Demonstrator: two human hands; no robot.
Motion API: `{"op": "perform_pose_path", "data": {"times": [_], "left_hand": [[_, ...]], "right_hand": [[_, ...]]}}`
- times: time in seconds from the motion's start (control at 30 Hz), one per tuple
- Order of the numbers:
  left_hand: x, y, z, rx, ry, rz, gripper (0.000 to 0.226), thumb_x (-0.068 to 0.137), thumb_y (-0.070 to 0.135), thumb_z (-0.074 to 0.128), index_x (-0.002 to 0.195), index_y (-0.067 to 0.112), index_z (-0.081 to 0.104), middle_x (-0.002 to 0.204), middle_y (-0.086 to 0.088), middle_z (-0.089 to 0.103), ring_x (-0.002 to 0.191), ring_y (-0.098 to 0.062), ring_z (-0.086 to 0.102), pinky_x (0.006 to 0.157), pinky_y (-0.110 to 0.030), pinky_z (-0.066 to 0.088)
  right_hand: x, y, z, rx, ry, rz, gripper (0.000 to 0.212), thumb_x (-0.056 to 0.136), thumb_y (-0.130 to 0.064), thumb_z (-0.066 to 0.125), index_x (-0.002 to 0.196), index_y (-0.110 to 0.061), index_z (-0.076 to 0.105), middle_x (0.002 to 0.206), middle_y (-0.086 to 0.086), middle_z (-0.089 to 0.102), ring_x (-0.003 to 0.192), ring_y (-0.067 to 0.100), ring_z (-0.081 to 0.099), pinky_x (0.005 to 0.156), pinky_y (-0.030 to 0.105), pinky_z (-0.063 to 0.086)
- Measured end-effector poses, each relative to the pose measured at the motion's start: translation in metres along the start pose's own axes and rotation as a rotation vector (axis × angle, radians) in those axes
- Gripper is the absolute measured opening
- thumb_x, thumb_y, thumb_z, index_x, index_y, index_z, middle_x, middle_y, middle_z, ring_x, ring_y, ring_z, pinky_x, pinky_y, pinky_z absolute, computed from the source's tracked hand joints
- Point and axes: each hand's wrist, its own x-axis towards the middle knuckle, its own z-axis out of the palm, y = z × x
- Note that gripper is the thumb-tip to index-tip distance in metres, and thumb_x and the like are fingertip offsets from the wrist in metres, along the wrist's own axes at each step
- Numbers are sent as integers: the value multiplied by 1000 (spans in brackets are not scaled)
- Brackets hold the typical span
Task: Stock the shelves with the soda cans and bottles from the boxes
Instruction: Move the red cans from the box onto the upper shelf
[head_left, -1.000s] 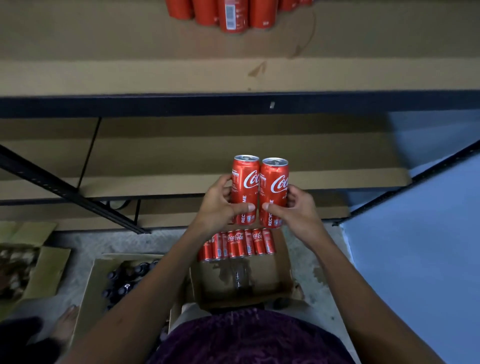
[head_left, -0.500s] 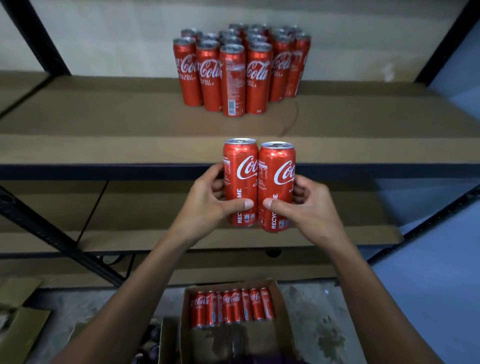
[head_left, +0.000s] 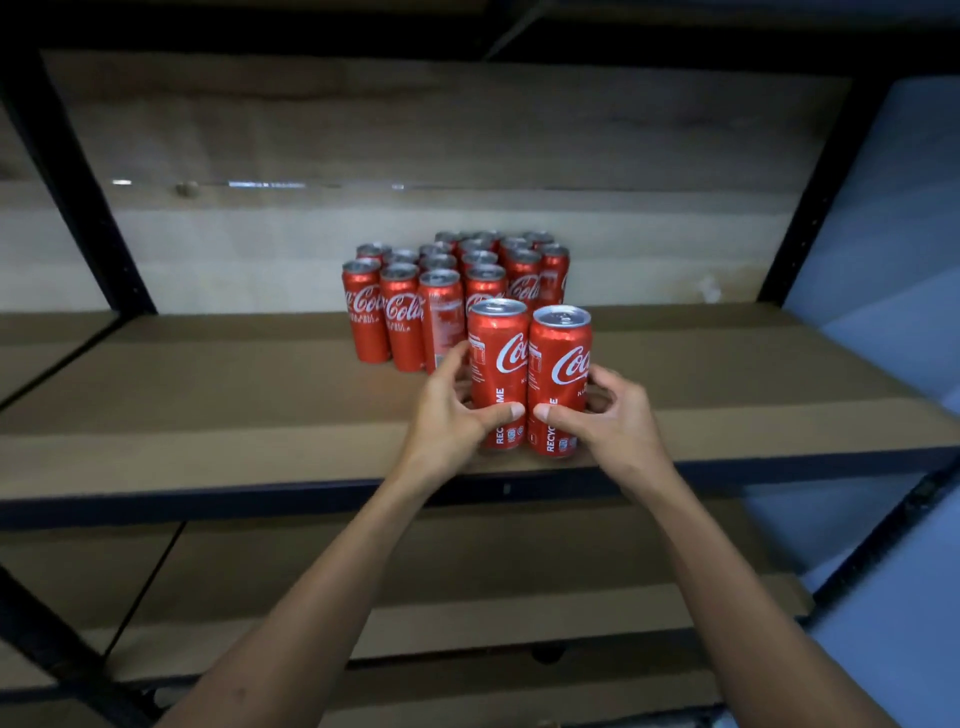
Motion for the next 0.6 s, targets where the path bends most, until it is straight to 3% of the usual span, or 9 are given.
{"op": "perform_pose_path", "data": {"times": [0.1,0.17,0.27,0.4,0.53,0.6], "left_hand": [[25,-10,25,8,41,12,77,66,1,85,127,32,49,118,9,65,107,-1,64,93,-27,53],[40,-18,40,31,60,3,76,63,3,86,125,29,51,116,9,66,103,3,64,93,-26,53],[60,-32,60,87,87,-31,82,56,13,88,130,26,53,119,7,68,106,-6,65,97,-39,53],[84,-41,82,167,144,-98,84,63,11,87,134,30,47,123,10,64,110,-8,63,99,-38,51],[100,-31,97,407,274,-228,66,72,29,84,121,21,41,117,-6,66,106,-29,65,88,-43,53],[103,-25,103,581,297,-248,59,78,36,79,118,16,40,115,-12,67,105,-35,65,84,-44,51]], "right_hand": [[21,7,-13,-10,55,13,53,68,-13,89,117,-18,68,110,0,73,97,11,71,82,29,58],[35,13,-22,-24,72,37,48,67,-9,88,111,-17,69,102,-3,75,90,7,72,77,22,58],[54,25,-35,-23,76,67,45,67,-3,87,104,-22,69,98,-5,75,85,5,72,73,17,56],[86,41,-46,-5,95,128,55,66,-2,87,116,-11,66,104,3,74,91,11,70,76,18,56],[117,49,-43,36,122,138,56,67,7,83,117,-11,63,106,4,70,89,9,67,88,33,55],[130,52,-38,90,141,132,59,68,15,78,119,-9,60,108,5,67,87,8,66,89,34,54]]}}
